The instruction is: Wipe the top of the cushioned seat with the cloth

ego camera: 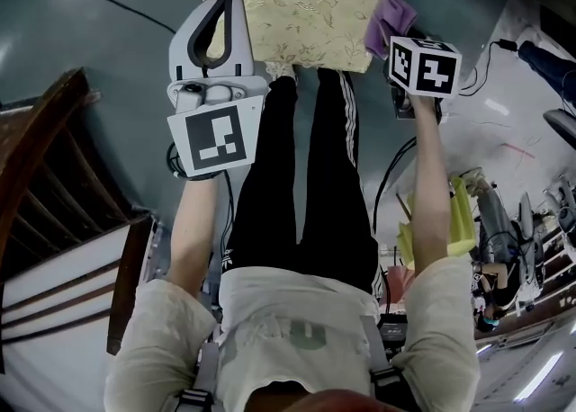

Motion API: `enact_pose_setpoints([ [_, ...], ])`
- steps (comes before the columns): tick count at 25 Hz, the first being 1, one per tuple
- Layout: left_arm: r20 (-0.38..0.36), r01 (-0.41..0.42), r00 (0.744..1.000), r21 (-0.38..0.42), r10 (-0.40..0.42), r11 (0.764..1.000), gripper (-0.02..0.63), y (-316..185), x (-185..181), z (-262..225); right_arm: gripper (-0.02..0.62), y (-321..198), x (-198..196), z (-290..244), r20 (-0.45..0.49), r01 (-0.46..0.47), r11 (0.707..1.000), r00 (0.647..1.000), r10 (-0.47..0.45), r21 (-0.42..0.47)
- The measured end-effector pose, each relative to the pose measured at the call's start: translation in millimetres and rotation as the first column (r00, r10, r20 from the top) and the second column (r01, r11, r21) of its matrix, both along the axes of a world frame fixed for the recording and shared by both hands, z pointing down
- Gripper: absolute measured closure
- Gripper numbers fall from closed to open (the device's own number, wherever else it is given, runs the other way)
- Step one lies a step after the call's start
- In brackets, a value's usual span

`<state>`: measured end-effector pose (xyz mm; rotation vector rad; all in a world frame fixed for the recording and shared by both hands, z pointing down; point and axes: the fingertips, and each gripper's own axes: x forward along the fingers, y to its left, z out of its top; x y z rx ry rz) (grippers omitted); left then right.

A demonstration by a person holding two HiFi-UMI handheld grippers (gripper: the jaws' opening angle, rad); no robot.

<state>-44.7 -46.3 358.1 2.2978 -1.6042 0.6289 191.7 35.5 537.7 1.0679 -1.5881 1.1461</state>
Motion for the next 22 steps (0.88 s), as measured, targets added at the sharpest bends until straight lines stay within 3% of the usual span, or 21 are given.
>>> enact_pose_setpoints([
  [5,0.001,0.041,0.999,0.006,-0.041,0.999,0.6,2.9,-18.4,-5.1,0.502,0.4,-2.4,-4.3,0.007,-0.022,1.0,1.0,0.022,-0.023],
  [8,0.01,0.077,0.997,0.006,-0.077,0.997,0.6,7.8,-37.5,-4.3,0.502,-6.2,-25.6,-25.3,0.048,0.008,1.0,0.999,-0.009,0.023],
  [11,0.022,0.12,0.993,0.0,-0.12,0.993,0.6,13.9,-61.2,-1.9,0.502,-10.8,-88.6,-51.0,0.192,0.036,0.996,0.98,-0.05,0.077],
  [15,0.048,0.175,0.983,0.015,-0.175,0.985,0.6,25.8,-94.8,-7.6,0.502,0.4,-205.8,-68.1,0.389,0.085,0.991,0.913,-0.119,0.103],
  [18,0.061,0.225,0.972,0.009,-0.225,0.974,0.6,36.2,-116.2,-7.8,0.502,11.3,-278.1,-68.9,0.465,0.121,0.986,0.871,-0.16,0.113],
  [22,0.067,0.273,0.96,0.01,-0.273,0.962,0.6,44.7,-142.3,-6.7,0.502,22.7,-340.6,-54.8,0.508,0.148,0.984,0.843,-0.177,0.099],
])
